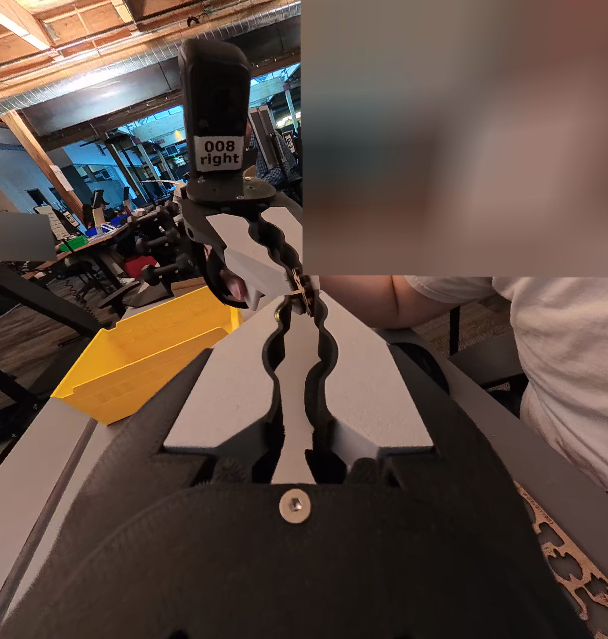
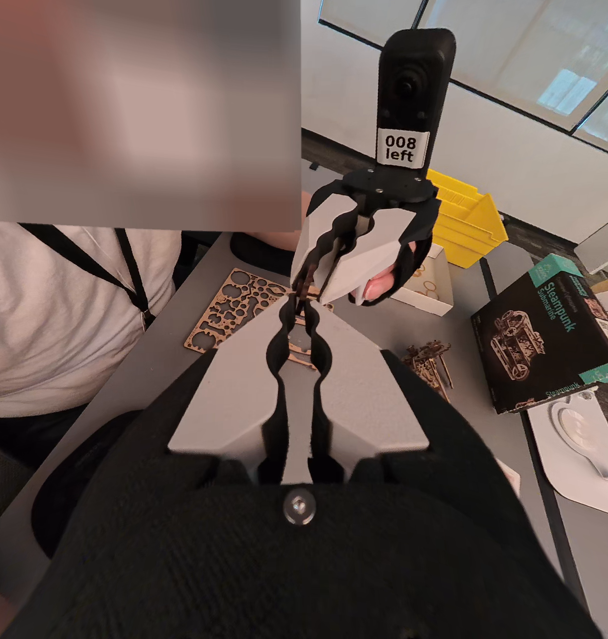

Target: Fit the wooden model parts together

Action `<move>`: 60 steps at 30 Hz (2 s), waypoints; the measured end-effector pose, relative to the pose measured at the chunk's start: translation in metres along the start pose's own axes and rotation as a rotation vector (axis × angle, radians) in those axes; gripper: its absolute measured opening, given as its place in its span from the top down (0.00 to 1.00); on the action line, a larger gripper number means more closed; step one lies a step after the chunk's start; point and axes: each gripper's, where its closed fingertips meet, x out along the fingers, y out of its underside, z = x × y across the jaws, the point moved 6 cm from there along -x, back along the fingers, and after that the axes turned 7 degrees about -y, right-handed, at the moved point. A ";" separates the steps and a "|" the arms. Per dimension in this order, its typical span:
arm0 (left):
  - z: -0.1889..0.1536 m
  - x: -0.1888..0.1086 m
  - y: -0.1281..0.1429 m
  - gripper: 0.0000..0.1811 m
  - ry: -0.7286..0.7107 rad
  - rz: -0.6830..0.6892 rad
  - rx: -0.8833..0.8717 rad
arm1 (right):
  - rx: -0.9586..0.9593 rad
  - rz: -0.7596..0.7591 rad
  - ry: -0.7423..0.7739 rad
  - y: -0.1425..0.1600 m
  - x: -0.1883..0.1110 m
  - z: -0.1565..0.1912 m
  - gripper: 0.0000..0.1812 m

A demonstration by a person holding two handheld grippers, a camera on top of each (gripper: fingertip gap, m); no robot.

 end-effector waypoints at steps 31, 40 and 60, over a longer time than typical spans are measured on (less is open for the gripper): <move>0.018 -0.020 0.026 0.92 -0.189 0.122 0.433 | -0.282 0.272 0.340 0.016 0.003 -0.013 1.00; 0.043 -0.056 0.019 0.96 -0.240 0.223 0.337 | -0.413 0.724 0.484 0.190 0.027 -0.011 1.00; 0.058 -0.048 0.053 0.95 -0.285 0.397 0.233 | 0.035 0.355 0.462 0.211 0.002 -0.011 0.93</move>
